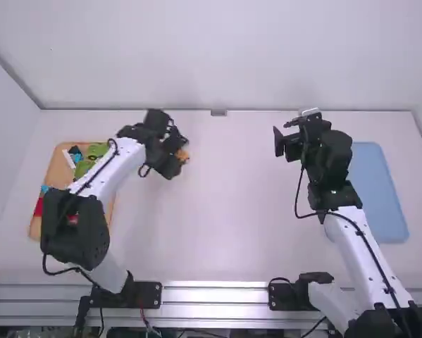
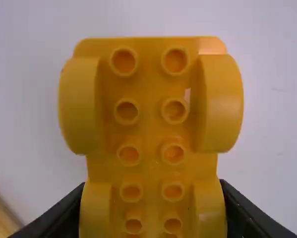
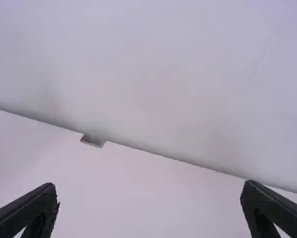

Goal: Assemble lego blocks to make yellow taxi

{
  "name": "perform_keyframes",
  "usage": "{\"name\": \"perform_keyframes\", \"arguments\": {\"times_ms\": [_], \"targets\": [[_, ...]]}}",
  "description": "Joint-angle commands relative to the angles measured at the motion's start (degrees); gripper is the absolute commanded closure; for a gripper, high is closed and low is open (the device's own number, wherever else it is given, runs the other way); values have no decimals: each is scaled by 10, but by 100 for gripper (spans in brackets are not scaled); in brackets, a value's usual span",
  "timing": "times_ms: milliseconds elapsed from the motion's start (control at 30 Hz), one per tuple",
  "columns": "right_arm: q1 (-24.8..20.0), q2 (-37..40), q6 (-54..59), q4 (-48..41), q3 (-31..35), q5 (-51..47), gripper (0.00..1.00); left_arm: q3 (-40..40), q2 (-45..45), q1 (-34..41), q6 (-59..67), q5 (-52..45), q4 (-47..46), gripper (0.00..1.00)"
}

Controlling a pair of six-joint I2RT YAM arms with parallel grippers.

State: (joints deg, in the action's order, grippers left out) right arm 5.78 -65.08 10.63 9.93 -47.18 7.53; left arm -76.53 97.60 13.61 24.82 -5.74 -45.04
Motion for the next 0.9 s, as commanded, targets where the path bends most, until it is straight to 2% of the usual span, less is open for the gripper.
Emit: {"name": "perform_keyframes", "arguments": {"times_ms": [0,67,100,200,367,467,667,767,800,867], "targets": [[3,-2,-1,0,-23,2,2,10,24,70,134,4,-3,98],[2,-2,-1,-1,-23,2,2,19,38,114,188,9,-2,92],[2,-2,-1,-2,-23,2,2,26,46,136,217,8,6,84],[2,-2,-1,-3,-23,1,1,47,66,168,239,7,54,74],[2,-2,-1,-3,-23,2,1,72,95,191,242,7,103,73],[3,-2,-1,-4,-23,2,2,81,110,191,244,6,117,69],[2,-2,-1,-6,-23,2,1,97,122,191,262,4,120,69],[3,-2,-1,-5,-23,2,1,112,123,188,265,-21,141,62],[3,-2,-1,-3,-23,1,1,117,123,188,269,-25,146,58],[3,-2,-1,-2,-23,1,1,127,123,192,273,-24,159,32]]}}
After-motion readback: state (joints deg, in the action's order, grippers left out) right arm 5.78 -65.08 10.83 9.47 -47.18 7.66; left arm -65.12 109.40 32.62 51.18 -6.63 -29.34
